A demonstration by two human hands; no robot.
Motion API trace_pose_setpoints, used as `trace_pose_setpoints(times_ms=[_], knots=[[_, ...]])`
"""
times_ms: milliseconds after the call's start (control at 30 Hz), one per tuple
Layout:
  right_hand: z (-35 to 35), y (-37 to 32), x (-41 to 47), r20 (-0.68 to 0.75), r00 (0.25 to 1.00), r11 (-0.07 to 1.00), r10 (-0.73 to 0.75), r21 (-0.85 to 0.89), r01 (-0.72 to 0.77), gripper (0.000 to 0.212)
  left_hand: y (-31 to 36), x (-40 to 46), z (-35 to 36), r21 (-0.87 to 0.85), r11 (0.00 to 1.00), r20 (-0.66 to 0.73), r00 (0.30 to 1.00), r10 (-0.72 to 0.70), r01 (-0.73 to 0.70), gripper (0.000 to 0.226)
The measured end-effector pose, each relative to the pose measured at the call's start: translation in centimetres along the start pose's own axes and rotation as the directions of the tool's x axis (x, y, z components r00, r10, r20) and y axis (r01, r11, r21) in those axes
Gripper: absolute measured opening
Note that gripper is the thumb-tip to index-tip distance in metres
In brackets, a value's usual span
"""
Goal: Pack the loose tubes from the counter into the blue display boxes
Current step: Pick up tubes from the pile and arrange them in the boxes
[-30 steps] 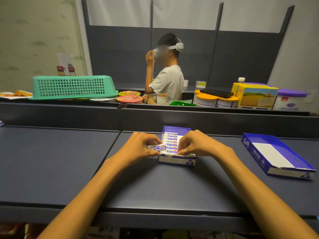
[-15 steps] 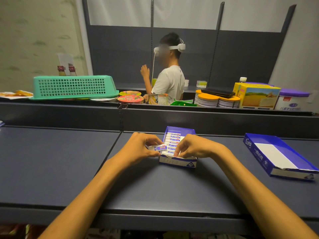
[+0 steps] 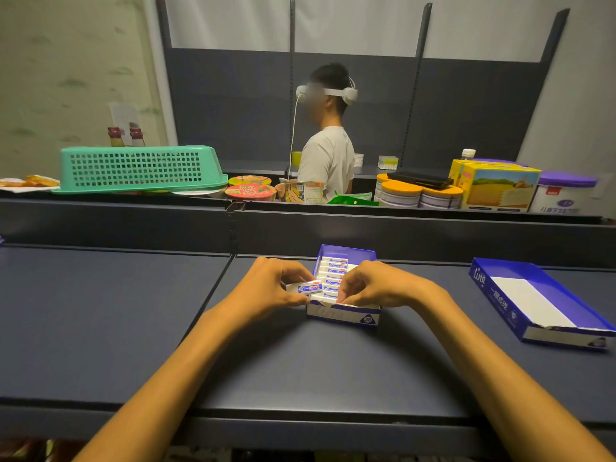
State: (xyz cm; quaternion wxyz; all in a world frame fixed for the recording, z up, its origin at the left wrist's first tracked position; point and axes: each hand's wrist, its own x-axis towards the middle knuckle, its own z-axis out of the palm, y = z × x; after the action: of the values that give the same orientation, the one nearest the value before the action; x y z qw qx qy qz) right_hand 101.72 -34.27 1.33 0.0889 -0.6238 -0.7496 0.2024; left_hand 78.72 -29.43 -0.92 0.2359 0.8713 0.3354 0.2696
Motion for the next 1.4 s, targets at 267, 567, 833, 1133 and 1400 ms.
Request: trace_pose_setpoints(times_ms=[267,567,833,1133,1400], knots=[[-0.3,0.3,-0.1,-0.003,1.0,1.0,-0.012,0.013,0.012,0.02,0.3,-0.2,0.3,0.0,1.0,-0.008,1.0,0.017,-0.017,0.029],[-2.4,2.1,-1.9,-0.27,0.961,0.997,0.057,-0.031,-0.068,0.027,1.4,1.1,-1.2,0.072,0.997,-0.006,1.0,0.01,-0.009,0.034],[-2.4,3.4,-2.4,-0.437,0.893,0.985,0.11,-0.075,-0.158,0.047,2.5,4.9,-0.3,0.169,0.984,-0.035,0.998,0.055,-0.049,0.033],[-3.2,4.9,-1.6,-0.514,0.847,0.954,0.136,-0.163,-0.252,0.05,3.3,9.6,2.8,0.303,0.948,-0.012,0.994,0.11,-0.102,0.028],[-4.6,6.4,0.4,-0.485,0.869,0.953,0.096,-0.208,-0.221,0.05,3.0,13.9,4.7,0.276,0.959,0.021,0.998,0.055,-0.059,0.034]])
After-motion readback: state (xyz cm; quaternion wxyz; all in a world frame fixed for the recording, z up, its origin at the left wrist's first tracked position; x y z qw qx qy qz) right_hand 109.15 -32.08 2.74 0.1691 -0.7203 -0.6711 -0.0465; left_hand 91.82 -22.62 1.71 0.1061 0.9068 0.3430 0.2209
